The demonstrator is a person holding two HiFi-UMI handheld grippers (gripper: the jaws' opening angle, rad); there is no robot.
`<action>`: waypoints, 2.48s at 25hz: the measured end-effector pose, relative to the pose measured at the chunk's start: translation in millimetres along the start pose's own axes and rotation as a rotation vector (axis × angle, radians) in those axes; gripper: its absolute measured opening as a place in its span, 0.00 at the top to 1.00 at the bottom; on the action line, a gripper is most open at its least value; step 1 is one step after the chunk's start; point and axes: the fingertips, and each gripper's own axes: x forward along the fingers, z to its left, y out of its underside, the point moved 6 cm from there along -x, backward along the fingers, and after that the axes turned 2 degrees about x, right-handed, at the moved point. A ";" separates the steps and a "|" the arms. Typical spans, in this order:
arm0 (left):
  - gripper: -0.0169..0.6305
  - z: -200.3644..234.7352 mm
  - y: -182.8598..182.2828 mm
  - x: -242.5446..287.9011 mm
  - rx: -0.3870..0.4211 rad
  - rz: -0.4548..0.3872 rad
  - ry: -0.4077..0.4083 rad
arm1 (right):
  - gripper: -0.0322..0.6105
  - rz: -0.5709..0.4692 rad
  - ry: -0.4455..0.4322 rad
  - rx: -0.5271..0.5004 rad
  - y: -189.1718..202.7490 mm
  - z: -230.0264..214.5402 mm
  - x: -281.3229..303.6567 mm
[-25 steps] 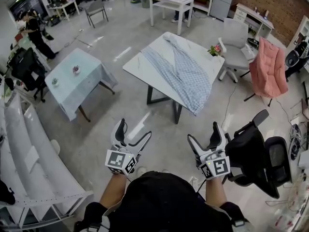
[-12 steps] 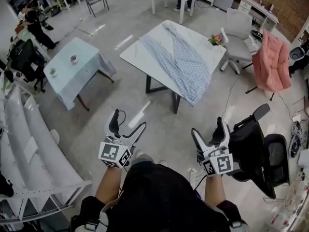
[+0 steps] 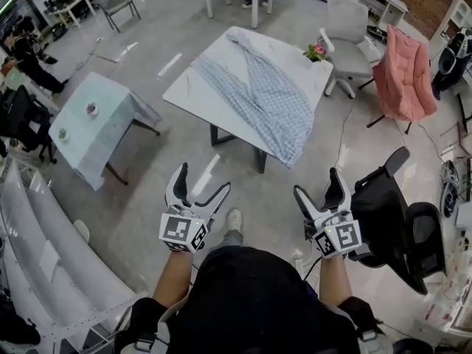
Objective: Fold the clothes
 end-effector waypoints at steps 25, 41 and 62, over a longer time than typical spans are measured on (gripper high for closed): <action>0.20 62.3 25.1 205.0 0.025 0.096 0.394 | 0.30 0.088 0.323 0.014 23.6 -74.7 102.5; 0.20 2.6 59.8 285.8 0.042 0.216 0.524 | 0.38 0.167 0.366 0.113 55.2 -150.7 98.3; 0.25 -35.2 154.2 347.6 0.169 0.506 0.596 | 0.52 0.559 0.298 0.324 221.4 -232.8 131.2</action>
